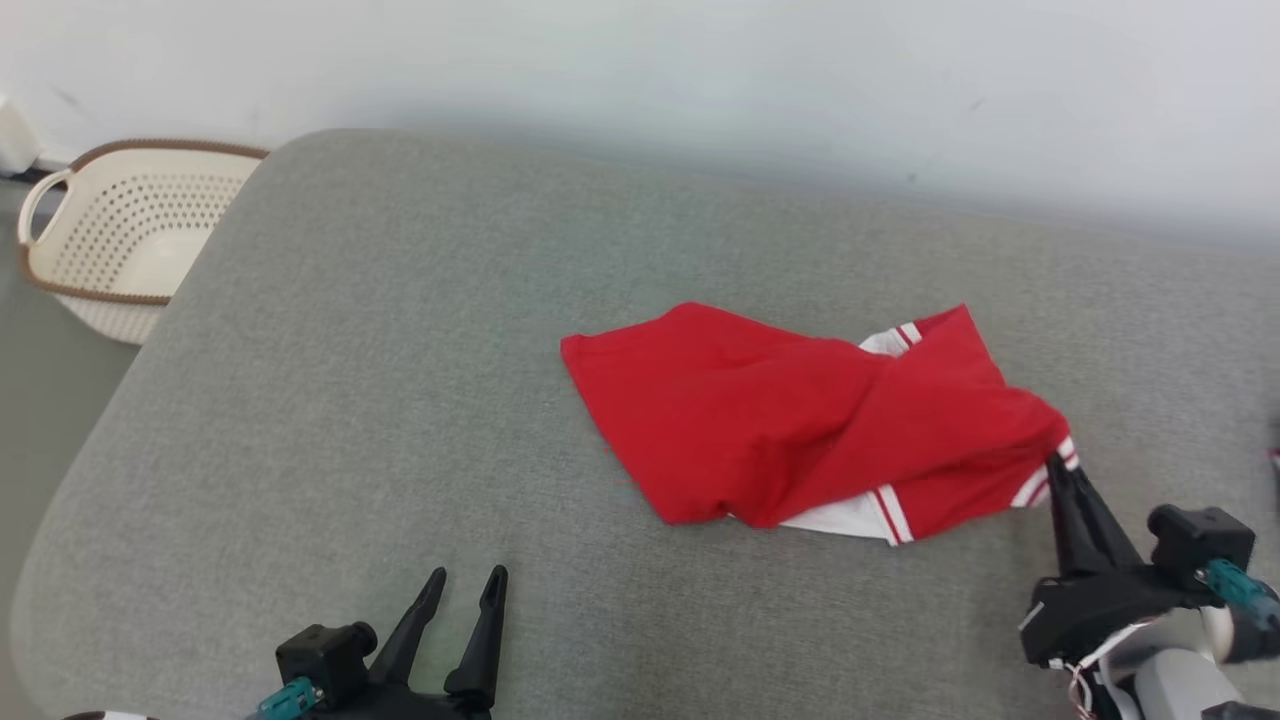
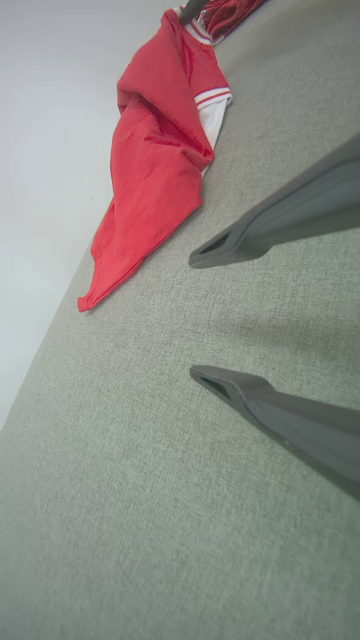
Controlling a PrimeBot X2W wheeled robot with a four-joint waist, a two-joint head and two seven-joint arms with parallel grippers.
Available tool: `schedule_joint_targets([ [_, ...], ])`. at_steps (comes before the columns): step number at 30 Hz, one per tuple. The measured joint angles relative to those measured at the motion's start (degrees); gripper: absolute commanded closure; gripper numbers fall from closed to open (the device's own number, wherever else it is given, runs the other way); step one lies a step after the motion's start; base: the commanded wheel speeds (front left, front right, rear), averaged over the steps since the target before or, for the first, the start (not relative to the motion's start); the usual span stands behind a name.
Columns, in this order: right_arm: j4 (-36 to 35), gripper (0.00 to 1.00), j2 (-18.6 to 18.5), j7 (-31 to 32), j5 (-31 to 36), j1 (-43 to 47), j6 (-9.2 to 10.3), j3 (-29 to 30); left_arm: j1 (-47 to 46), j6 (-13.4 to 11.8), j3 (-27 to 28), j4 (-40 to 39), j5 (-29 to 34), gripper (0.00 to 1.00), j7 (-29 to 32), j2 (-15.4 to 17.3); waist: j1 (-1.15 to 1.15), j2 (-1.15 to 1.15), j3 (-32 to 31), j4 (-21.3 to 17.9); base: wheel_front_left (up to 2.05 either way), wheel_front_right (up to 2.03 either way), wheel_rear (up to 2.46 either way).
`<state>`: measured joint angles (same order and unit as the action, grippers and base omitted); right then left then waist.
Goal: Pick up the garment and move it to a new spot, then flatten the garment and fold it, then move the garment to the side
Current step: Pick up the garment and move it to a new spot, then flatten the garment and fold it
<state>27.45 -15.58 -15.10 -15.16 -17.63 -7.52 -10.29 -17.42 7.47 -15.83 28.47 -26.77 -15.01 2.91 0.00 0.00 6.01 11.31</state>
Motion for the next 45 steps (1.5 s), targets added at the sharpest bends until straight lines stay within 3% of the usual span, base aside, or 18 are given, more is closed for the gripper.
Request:
schedule_joint_targets([
  [1,0.8,0.00,-0.1,0.0,0.0,0.1,0.00,0.6,0.0,0.0,-0.2,0.0,0.0,0.00,0.0,0.0,0.00,0.00,-0.3,-0.4,0.00,0.00,0.00],
  [9,-0.9,0.00,1.8,0.0,1.8,2.9,0.00,3.9,-0.9,0.0,-1.4,-0.3,0.7,0.00,0.0,0.0,0.00,0.00,-1.6,-4.2,0.00,0.00,0.00],
  [17,-3.8,0.00,3.5,0.0,2.6,3.2,0.00,2.6,-6.6,0.0,-4.1,-0.2,3.2,0.00,0.0,0.0,0.00,0.00,-1.0,-8.6,0.00,0.00,0.00],
  [29,-5.3,0.00,5.1,0.0,3.1,1.7,0.00,0.8,-16.7,0.0,-9.8,7.1,9.3,0.00,0.0,0.4,0.00,0.00,3.7,-15.3,0.00,0.00,0.00],
  [39,-5.5,0.00,6.1,0.0,3.2,0.4,0.00,-0.9,-19.6,-0.2,-10.2,11.3,15.5,0.00,0.0,0.4,0.01,0.00,6.3,-18.5,0.00,0.00,0.00],
  [44,-6.0,0.00,6.8,0.0,3.2,-0.3,0.00,-1.9,-21.2,-1.8,-9.8,13.9,18.5,0.00,0.0,0.4,0.01,0.00,7.5,-19.3,0.00,0.00,0.00],
  [45,-6.2,0.00,6.8,0.0,3.2,-0.5,0.00,-2.0,-21.4,-2.0,-9.5,13.9,18.7,0.53,0.0,0.4,0.00,0.00,7.7,-19.4,0.00,0.00,0.00],
])
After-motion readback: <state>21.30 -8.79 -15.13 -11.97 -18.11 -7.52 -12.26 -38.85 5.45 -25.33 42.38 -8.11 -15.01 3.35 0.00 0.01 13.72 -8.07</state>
